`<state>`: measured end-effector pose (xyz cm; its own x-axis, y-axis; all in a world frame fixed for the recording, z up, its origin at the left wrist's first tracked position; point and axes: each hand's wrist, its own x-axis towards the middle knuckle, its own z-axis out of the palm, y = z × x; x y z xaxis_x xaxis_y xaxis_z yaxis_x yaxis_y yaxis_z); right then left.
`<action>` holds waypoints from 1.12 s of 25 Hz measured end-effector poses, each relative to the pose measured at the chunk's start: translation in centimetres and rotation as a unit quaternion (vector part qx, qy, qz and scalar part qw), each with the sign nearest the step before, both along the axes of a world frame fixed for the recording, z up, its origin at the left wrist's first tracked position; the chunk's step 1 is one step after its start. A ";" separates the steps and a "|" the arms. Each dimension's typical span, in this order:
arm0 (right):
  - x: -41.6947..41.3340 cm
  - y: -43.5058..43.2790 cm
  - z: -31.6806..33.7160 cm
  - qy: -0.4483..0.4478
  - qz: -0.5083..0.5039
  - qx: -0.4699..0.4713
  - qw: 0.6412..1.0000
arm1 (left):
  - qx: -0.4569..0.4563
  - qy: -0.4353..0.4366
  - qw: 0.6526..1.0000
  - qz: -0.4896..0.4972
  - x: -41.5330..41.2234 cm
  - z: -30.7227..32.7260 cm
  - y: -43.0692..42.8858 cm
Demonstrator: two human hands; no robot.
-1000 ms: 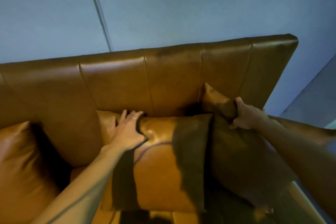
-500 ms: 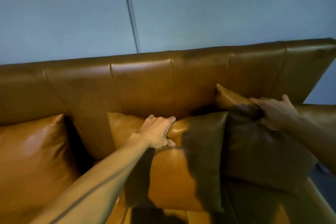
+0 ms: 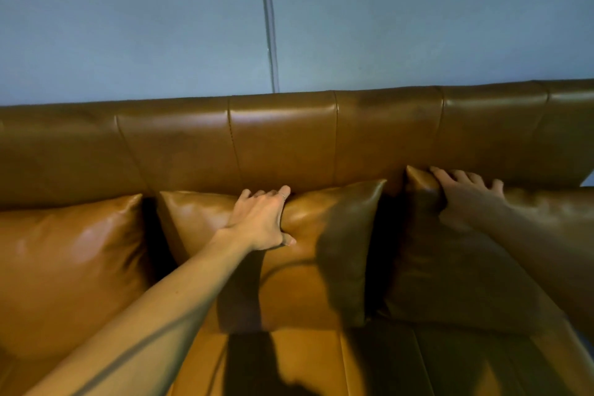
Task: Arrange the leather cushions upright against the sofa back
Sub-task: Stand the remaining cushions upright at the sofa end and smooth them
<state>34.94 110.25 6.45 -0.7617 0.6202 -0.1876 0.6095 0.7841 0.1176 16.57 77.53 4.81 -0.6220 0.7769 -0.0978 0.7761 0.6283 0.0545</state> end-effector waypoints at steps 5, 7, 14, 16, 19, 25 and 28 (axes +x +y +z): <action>1.1 -0.7 -0.7 -0.002 0.022 0.037 0.999 | -0.024 -0.030 0.999 0.000 0.2 -0.2 0.6; 1.9 -0.4 -0.7 0.006 0.077 0.067 0.995 | 0.001 -0.015 1.000 0.009 0.4 -0.3 1.2; 3.6 2.1 2.3 -0.056 0.181 0.160 0.969 | 0.043 -0.010 0.999 -0.018 1.5 1.1 3.3; 4.0 2.8 2.6 -0.075 0.181 0.162 0.967 | 0.040 -0.002 0.999 -0.037 2.6 0.8 5.0; 4.3 2.9 1.5 -0.109 0.160 0.133 0.972 | 0.018 0.003 1.000 -0.021 3.9 -0.4 6.7; 3.9 4.1 0.6 -0.068 0.096 0.037 0.992 | 0.046 0.008 0.999 0.000 2.6 -0.4 6.8; 4.7 4.9 -0.6 -0.056 0.061 0.028 0.996 | 0.041 -0.021 0.999 0.000 2.3 -0.7 6.4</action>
<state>39.65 115.16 5.88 -0.8076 0.5368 -0.2441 0.4914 0.8415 0.2246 18.86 83.97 4.16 -0.6191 0.7830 -0.0601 0.7719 0.6208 0.1370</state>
